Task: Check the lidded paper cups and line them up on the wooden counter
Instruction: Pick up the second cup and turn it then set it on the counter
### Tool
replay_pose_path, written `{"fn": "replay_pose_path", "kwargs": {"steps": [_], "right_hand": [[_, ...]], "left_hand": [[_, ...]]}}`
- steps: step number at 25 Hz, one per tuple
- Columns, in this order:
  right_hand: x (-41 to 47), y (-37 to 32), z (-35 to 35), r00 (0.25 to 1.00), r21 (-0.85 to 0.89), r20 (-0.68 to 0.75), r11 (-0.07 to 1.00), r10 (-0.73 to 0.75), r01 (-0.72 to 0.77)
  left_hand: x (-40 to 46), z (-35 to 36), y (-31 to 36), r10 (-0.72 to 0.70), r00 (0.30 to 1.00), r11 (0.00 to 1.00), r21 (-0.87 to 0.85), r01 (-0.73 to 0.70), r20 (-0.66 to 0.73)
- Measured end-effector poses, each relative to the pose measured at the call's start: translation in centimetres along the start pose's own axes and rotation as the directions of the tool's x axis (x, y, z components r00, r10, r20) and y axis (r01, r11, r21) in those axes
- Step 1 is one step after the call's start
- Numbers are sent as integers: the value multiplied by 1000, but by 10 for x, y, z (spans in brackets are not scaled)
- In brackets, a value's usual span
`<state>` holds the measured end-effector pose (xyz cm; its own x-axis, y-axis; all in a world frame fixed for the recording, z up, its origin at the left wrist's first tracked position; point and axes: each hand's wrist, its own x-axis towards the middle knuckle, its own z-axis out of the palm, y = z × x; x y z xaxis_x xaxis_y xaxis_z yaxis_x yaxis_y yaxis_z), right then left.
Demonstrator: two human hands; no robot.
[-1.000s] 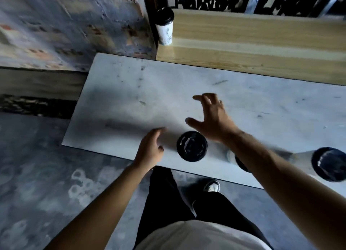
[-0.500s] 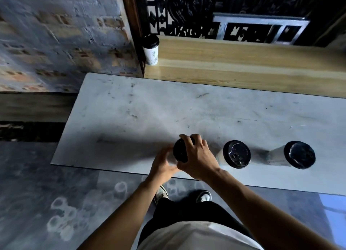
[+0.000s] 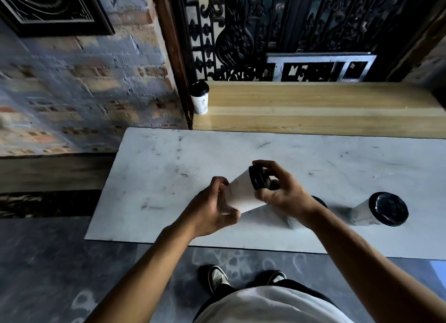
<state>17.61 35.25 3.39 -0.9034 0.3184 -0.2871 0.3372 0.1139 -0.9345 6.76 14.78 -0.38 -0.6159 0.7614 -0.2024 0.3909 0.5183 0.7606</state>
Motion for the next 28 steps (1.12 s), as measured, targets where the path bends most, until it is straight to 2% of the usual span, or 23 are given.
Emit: {"fn": "replay_pose_path", "kwargs": {"steps": [4,8,11,15,21,28], "right_hand": [[-4,-16,-3,986,100,119,990,-113,101],[-9,-14,-6,981,148,179,988,-73,47],[-6,-9,-2,997,376,75,926,6,-34],[-3,3,-1,989,319,-134,948,55,-10],[0,-1,-19,982,330,-186,944,32,32],[14,-12,-39,998,272,-59,962,4,12]], "left_hand": [[-4,-17,29,-11,999,987,163,16,-37],[-3,-13,46,37,997,958,286,-16,-69],[4,-7,60,99,993,914,401,-63,-70],[16,3,78,127,992,829,551,-93,-23],[29,13,95,151,988,815,568,-112,-22],[37,20,102,90,992,872,489,-36,-87]]}}
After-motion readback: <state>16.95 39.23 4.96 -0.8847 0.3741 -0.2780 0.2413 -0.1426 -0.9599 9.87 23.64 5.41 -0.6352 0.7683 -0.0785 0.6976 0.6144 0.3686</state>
